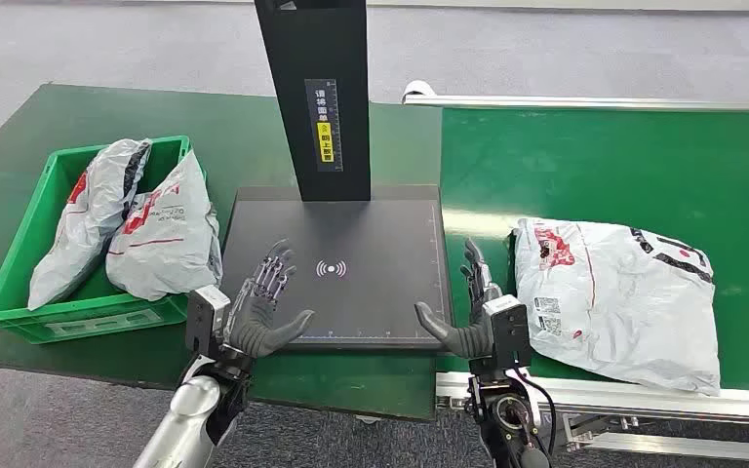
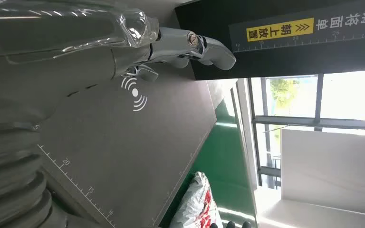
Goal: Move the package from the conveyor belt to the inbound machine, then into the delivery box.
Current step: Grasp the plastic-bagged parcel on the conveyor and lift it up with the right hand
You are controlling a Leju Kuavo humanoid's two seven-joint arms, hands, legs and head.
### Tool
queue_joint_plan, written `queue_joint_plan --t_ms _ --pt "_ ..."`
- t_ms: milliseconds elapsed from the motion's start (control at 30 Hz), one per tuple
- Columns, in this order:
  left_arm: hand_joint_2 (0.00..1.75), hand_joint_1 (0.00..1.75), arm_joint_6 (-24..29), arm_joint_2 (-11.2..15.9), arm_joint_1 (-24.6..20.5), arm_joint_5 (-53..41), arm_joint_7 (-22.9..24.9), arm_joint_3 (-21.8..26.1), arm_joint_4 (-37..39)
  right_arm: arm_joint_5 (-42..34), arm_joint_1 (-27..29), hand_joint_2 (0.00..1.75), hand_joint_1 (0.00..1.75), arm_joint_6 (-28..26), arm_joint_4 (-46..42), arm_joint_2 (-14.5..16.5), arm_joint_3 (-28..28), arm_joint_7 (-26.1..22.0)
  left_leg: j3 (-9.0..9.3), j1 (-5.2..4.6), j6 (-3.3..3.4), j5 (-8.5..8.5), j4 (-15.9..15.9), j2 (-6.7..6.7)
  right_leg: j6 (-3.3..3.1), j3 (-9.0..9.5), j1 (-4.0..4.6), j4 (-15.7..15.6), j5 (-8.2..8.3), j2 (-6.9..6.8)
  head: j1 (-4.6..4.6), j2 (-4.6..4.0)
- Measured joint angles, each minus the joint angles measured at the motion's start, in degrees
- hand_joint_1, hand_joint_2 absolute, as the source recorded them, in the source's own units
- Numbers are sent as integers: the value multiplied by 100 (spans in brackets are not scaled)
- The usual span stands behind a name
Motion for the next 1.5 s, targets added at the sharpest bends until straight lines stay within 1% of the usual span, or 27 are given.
queue_joint_plan --t_ms 333,433,500,600,733,900,1000,1067,1167,1233,1300,1367,1500 --pt "175 0 0 0 5 0 8 0 -13 139 0 175 0 -152 0 0 0 1 0 0 0 0 0 0 0 0 0 0 0 0 0 0" --pt "175 0 0 1 14 -1 11 2 -16 368 -18 175 0 -402 -1 -11 -2 35 0 0 0 0 0 0 0 0 0 0 0 0 0 0" --pt "175 0 0 3 31 -8 15 2 -29 656 -53 175 0 -634 -10 -46 -31 149 0 0 0 0 0 0 0 0 0 0 0 0 0 -1" --pt "175 0 5 24 72 -21 31 4 -84 1427 -141 175 0 -946 -51 -180 -189 545 0 -1 0 0 1 -1 0 1 -1 0 0 -1 0 0" --pt "175 0 11 102 152 -26 48 24 -183 2548 -296 175 0 -1042 -68 -481 -509 1145 0 -1 0 0 1 -2 1 2 -2 0 1 -1 1 -1" --pt "175 0 9 175 262 -60 49 97 -274 3175 -434 175 0 -942 -58 -782 -973 1519 -1 -1 0 0 1 -3 1 1 -2 0 1 -1 1 0" --pt "175 0 23 198 323 -94 49 116 -307 3565 -497 175 0 -941 4 -899 -1240 1827 -2 -1 0 0 1 -2 1 0 -2 0 1 -1 1 0" --pt "175 0 54 204 380 -129 50 139 -342 3991 -551 175 0 -961 109 -939 -1396 2149 -2 -1 0 0 1 -1 1 0 -1 0 1 -1 1 0" --pt "175 0 89 205 471 -184 64 188 -428 4908 -656 175 0 -919 335 -996 -1545 2917 -3 -1 1 0 1 -2 1 0 -1 0 1 -1 1 0" --pt "175 0 93 203 522 -225 96 218 -490 5553 -732 175 0 -802 498 -1041 -1605 3452 -3 -1 1 0 1 -2 1 1 -2 0 1 -2 1 0" --pt "175 0 92 194 563 -272 144 245 -541 6105 -785 175 0 -544 649 -1077 -1688 3847 -3 -1 1 0 1 -3 1 1 -2 0 1 -2 0 -1" --pt "175 0 91 181 590 -309 185 267 -579 6482 -799 175 0 -272 776 -1093 -1780 4076 -3 -1 1 0 1 -3 1 0 -2 0 1 -2 -1 -1" --pt "175 0 79 151 625 -378 227 293 -619 6801 -792 175 0 191 950 -1093 -1925 4239 -3 -1 0 0 1 -3 1 -2 -2 0 1 -2 1 0"
